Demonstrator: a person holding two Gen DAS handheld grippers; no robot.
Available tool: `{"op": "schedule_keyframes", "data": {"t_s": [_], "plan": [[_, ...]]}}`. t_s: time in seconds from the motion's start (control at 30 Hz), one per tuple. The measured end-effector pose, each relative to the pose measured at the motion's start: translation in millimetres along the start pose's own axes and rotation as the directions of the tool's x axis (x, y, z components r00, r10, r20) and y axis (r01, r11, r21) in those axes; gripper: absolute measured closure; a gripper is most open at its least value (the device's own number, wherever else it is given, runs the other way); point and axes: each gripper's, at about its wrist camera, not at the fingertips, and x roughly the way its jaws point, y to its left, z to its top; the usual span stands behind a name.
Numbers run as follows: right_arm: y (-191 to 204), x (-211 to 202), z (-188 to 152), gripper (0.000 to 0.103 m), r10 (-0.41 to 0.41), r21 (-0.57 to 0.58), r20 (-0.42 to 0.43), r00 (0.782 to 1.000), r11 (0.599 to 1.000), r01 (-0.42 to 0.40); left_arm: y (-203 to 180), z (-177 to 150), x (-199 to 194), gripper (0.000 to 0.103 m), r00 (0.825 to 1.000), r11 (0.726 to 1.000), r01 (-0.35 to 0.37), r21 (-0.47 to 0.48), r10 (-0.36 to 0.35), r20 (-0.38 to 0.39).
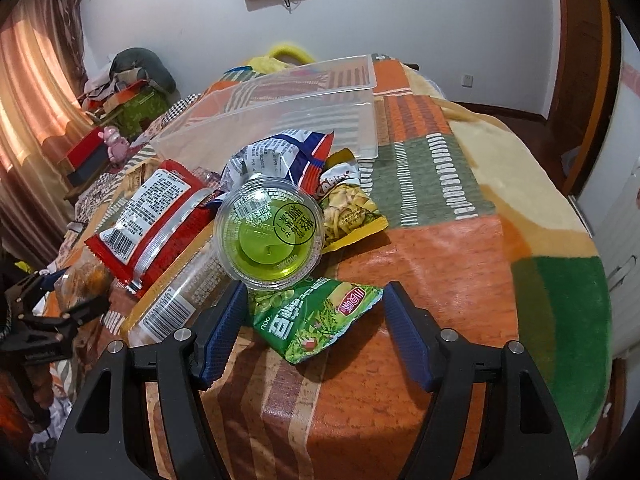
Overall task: Organize snacks
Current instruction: 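Grasp the clear pastry bag with the left tool while the right tool grasps the green chip packet, then drop the pastry bag into the box with the left tool while the right tool drops the packet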
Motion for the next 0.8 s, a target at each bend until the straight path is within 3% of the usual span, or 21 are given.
{"op": "schedule_keyframes", "data": {"t_s": [0.07,0.27,0.5,0.67,0.8], "plan": [[0.3,-0.7,-0.3,0.040,-0.005,-0.007,0.007,1.000,1.000,0.005,-1.2,1.1,-1.5,0.026,1.000,1.000,-0.002,0.010,0.002,0.008],[-6.6,-4.9,-0.9,0.044,-0.002,-0.004,-0.007,1.000,1.000,0.002,-0.4,2.3,-6.2,0.044,1.000,1.000,0.011,0.023,-0.011,0.011],[-5.4,-5.2,-4.3,0.047,0.042,0.038,-0.034,0.999,0.998,-0.041,-1.6,5.6,-10.2,0.052,0.999,0.999,0.031,0.018,-0.032,0.012],[1.1,9.4,0.5,0.065,0.093,0.040,-0.036,0.995,0.995,-0.091,0.1,11.1,-16.8,0.054,0.999,0.999,0.040,0.006,-0.040,0.025],[4.3,10.0,1.5,0.073,0.098,0.047,-0.025,0.995,0.994,-0.097,-3.2,17.5,-27.4,0.054,0.998,0.999,0.043,0.015,-0.044,0.054]]}}
